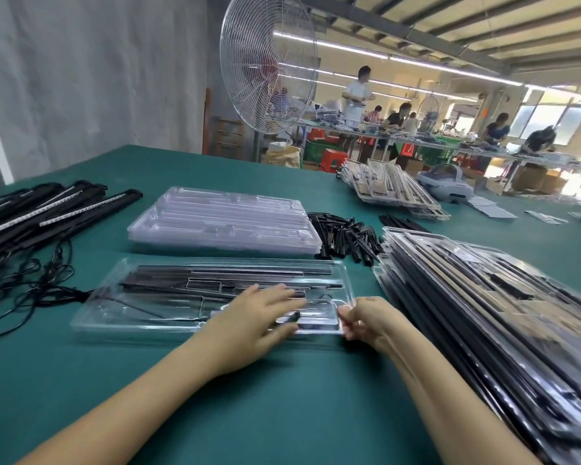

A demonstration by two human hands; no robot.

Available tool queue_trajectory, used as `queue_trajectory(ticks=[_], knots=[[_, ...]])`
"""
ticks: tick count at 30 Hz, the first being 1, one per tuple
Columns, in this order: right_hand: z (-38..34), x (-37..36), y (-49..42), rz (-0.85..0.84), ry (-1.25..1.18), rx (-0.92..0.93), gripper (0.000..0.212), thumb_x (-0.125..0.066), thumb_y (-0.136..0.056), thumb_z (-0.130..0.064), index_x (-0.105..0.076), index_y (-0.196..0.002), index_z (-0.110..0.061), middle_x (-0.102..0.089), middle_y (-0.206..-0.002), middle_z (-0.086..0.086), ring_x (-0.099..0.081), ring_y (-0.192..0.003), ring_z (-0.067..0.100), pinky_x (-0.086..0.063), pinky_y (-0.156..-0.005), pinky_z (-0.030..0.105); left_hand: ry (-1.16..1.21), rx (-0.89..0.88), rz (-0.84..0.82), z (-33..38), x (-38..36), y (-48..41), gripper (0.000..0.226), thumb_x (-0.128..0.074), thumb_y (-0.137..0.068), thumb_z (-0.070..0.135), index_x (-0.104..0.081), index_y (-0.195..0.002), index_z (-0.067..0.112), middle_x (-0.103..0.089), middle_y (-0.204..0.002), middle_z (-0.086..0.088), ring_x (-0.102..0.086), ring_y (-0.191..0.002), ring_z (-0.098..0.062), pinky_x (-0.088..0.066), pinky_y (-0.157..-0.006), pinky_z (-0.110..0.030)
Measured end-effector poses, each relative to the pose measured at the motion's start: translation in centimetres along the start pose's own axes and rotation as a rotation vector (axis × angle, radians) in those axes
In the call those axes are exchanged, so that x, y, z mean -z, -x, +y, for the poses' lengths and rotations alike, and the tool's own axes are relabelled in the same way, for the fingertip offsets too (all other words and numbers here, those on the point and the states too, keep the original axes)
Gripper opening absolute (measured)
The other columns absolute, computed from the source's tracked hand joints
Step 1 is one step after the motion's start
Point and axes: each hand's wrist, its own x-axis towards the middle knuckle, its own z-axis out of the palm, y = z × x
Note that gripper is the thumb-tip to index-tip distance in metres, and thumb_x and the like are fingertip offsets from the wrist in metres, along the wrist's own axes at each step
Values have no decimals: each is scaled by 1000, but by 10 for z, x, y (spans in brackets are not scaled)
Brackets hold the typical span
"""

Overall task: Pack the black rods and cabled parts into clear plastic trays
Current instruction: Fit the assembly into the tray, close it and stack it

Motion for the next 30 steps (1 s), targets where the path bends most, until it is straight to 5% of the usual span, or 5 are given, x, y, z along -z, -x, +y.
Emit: queue_trajectory(ticks=[3,5,8,11,30], knots=[[-1,2,-2,17,-48,9,24,-50,-90,9,-50,-68,0,-44,-59,11,-36,-48,18,-36,-33,19,485,398,314,1,34,3,45,-47,-97,37,-70,-72,9,-68,-74,-2,-62,-70,-9,-46,-63,-27],[-2,4,-3,15,-92,14,26,-50,-90,8,-49,-66,-1,-43,-58,10,-33,-44,14,-34,-33,18,1013,751,35,-4,50,12,61,-39,-98,47,-69,-65,5,-69,-65,-12,-66,-54,-20,-44,-38,-23],[-4,11,-5,-30,-179,52,30,-47,-90,8,-47,-62,-3,-42,-49,6,-30,-31,7,-32,-33,15,1553,905,-357,3,42,34,75,-40,-81,65,-51,-117,0,-68,-100,-27,-70,-85,-35,-57,-50,-33],[-5,16,-6,-82,-225,63,27,-47,-90,9,-48,-66,-2,-43,-40,-1,-28,-27,3,-32,-33,15,1924,999,246,11,16,34,50,-56,-85,44,-37,-124,20,-63,-109,-25,-67,-94,-36,-58,-72,-41],[8,-62,37,-134,-1084,-73,21,-62,-87,-30,-55,-88,-11,-59,-84,7,-57,-79,20,-46,-68,30,1982,1049,677,11,3,-24,19,-53,-90,-2,-54,-73,6,-59,-44,-3,-61,-42,-13,-52,-50,-24]])
